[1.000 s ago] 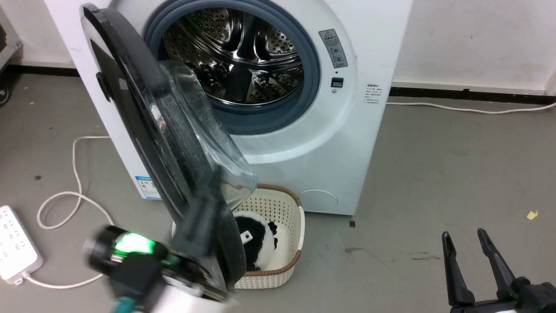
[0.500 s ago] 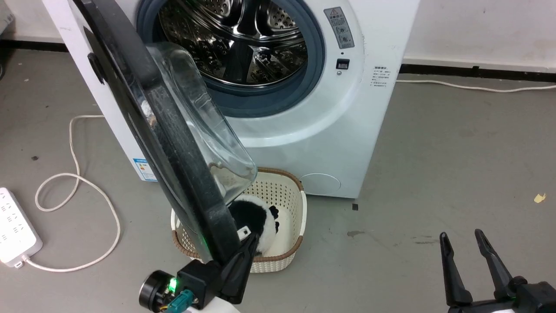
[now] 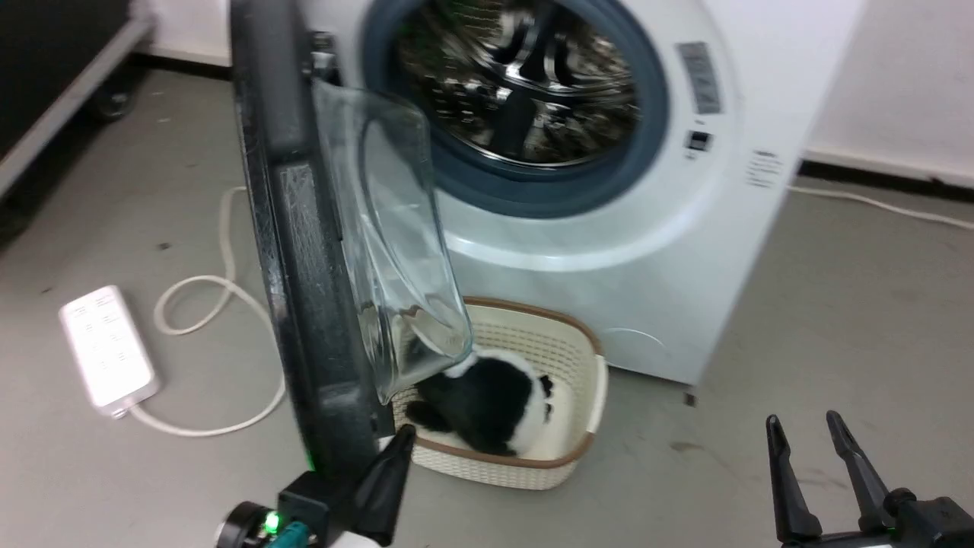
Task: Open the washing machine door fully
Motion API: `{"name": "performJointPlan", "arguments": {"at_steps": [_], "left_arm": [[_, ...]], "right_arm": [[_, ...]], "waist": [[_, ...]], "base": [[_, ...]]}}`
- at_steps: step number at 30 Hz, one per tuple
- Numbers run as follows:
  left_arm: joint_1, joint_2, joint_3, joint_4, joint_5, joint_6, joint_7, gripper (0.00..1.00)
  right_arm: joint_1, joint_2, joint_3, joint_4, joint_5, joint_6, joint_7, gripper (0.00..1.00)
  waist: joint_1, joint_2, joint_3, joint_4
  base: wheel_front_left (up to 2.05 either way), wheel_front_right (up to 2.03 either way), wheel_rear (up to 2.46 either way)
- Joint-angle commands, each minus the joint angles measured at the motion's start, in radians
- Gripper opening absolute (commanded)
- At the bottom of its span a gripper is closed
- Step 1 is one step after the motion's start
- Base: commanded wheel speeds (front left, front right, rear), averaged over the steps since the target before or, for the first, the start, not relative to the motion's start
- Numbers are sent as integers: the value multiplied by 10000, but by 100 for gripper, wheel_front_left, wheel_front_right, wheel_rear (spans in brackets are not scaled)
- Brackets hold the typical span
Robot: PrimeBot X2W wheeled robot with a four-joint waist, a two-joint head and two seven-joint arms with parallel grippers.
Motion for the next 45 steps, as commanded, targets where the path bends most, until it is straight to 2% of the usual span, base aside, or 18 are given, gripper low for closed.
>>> {"name": "performJointPlan", "arguments": {"at_steps": [1, 8, 13, 16, 24, 33, 38, 45], "left_arm": [[138, 192, 237, 28, -57, 142, -25, 0], [-70, 617, 1159, 110, -438, 454, -36, 0], [-478, 996, 2090, 409, -903, 687, -44, 0], [-950, 1277, 2699, 773, -1304, 680, -176, 0], [-2464, 2179, 3869, 2415, -2177, 398, -350, 0], [-4307, 3248, 4466, 5427, -2547, -67, -1171, 0], [-5090, 3568, 4376, 6643, -2445, -254, -1592, 0], [-5264, 3524, 4307, 7238, -2291, -384, -1861, 0]], "right_arm": [[16, 36, 13, 36, 63, 8, -43, 100], [-163, 36, 230, 93, -106, 8, -43, 100], [-324, 36, 256, 148, -348, 8, -43, 100], [-449, 36, 307, 182, -584, 8, -43, 100], [-952, 36, 308, 196, -1263, 8, -43, 100], [-1333, 36, 249, 141, -1673, 8, 20, 100], [-1417, 36, 272, 144, -1726, 8, 32, 100], [-1363, 36, 154, 310, -1572, 8, 2, 100]], "waist": [[0, 0, -150, 693], [0, 0, 167, 1716], [0, 0, 618, 2094], [0, 0, 1003, 2224], [0, 0, 1979, 2177], [0, 0, 2720, 1868], [0, 0, 2858, 1731], [0, 0, 2461, 1551]], "base": [[0, 0, 0], [0, 0, 0], [0, 0, 0], [0, 0, 0], [0, 0, 0], [0, 0, 0], [0, 0, 0], [0, 0, 0]]}}
